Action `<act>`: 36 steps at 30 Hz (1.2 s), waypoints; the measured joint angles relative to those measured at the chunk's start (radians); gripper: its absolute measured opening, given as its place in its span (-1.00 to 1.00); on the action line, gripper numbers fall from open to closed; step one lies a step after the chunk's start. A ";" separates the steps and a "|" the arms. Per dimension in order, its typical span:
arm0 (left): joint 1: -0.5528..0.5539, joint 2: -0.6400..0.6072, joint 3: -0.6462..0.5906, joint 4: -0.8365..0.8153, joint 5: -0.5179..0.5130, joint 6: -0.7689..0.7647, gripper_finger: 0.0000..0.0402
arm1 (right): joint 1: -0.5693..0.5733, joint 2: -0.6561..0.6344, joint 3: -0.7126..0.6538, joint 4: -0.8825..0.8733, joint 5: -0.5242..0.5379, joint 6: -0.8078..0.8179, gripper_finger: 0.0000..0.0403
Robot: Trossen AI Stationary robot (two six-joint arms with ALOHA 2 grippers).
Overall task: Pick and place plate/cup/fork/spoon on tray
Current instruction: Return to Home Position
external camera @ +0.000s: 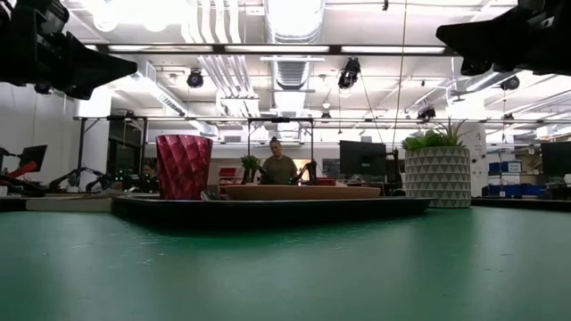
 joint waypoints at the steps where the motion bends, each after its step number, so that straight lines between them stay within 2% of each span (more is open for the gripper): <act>1: 0.000 0.000 0.000 0.000 0.000 0.000 -1.00 | 0.000 -0.018 0.000 -0.024 0.000 0.000 -0.96; 36: -0.001 0.004 -0.001 0.001 0.000 0.000 -1.00 | 0.000 -0.603 0.000 -0.657 -0.001 0.031 -0.96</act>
